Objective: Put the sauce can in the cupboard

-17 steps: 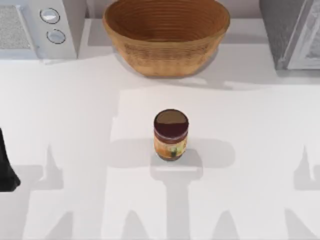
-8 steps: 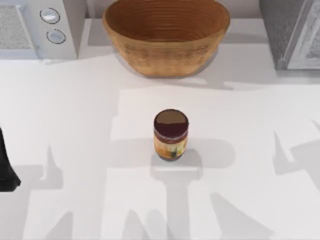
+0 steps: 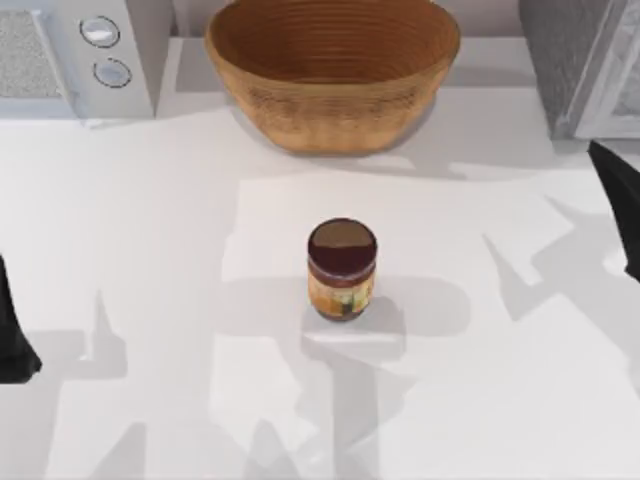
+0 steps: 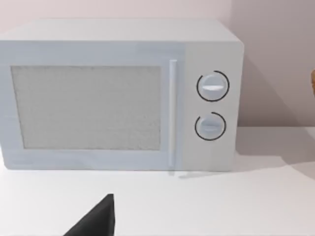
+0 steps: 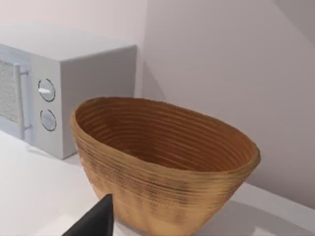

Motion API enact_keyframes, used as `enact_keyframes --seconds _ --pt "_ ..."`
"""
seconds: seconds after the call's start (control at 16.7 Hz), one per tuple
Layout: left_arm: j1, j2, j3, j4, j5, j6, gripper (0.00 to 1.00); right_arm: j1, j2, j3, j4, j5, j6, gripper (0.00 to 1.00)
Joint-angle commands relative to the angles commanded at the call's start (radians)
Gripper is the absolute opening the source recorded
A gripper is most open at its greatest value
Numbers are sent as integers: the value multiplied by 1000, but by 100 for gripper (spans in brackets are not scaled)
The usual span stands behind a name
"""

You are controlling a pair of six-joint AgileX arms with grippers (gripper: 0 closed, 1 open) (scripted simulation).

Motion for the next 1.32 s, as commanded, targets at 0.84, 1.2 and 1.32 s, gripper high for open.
enact_keyframes --seconds 0.84,1.2,1.32 --pt "0 0 0 0 0 0 100 63 656 180 322 -338 -66 100" --pt "0 0 0 0 0 0 100 91 886 242 438 -462 -103 100" --pt "0 0 0 0 0 0 100 98 956 263 472 -499 -115 100"
